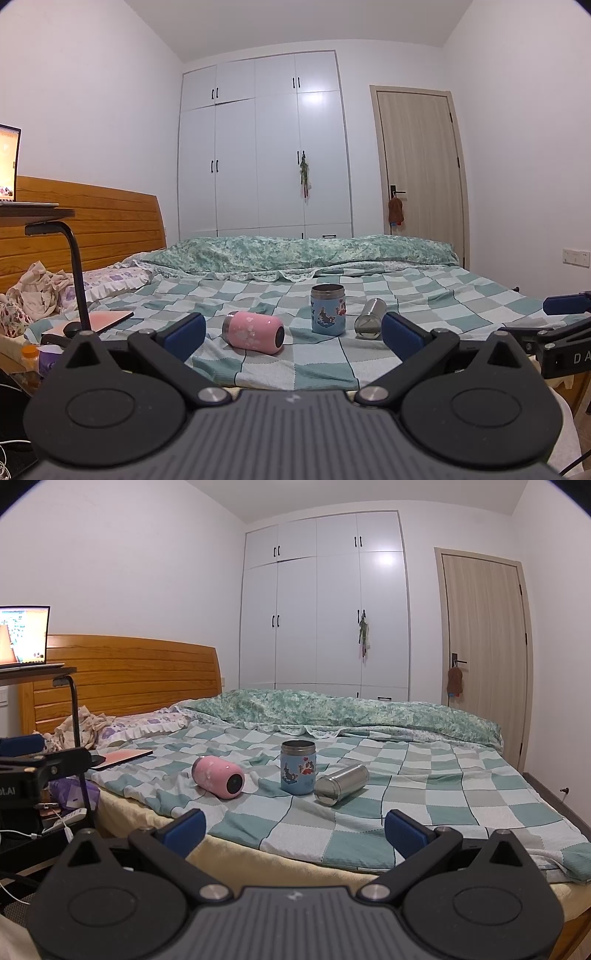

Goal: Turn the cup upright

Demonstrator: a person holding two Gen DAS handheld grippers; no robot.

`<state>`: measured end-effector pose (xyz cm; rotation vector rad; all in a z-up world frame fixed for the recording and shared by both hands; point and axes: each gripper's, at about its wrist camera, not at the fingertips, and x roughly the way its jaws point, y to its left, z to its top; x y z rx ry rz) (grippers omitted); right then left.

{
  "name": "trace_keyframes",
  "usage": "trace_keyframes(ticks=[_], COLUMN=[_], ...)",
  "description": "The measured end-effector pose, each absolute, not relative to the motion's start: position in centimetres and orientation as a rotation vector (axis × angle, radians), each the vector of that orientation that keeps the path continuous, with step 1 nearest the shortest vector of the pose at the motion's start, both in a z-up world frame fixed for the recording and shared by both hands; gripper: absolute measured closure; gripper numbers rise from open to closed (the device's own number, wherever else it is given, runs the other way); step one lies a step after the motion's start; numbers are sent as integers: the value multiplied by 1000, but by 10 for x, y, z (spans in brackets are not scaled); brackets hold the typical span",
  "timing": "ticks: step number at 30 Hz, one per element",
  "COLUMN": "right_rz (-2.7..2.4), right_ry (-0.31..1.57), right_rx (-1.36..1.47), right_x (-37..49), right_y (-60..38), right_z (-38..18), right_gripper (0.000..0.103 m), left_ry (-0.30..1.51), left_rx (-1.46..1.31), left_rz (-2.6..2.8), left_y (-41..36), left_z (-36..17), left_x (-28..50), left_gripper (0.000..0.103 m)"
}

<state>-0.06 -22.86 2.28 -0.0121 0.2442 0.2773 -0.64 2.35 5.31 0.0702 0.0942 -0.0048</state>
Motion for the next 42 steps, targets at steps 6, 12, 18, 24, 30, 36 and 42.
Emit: trace_keyframes(ticks=[6,12,18,24,30,36,42], right_rz=[278,279,280,281,281,282,281], right_ry=[247,252,254,265,264,265,267], right_rx=[-12,-10,-10,-6,-7,-6,-5], right_x=[-1,0,0,2,2,2,2], right_y=[-228,-229,-229,-229,-229,-229,-229], right_z=[23,22,22,20,20,20,20], right_gripper=[0,0,0,0,0,0,0], left_ry=[96,96,98,99,101,104,107], left_rx=[73,74,75,79,79,76,77], left_rz=[-7,-7,-9,-10,-11,-11,-13], left_y=[23,23,23,22,20,20,21], left_z=[53,52,52,51,51,50,51], left_x=[-6,-6,-7,-7,-7,-7,-6], left_gripper=[0,0,0,0,0,0,0])
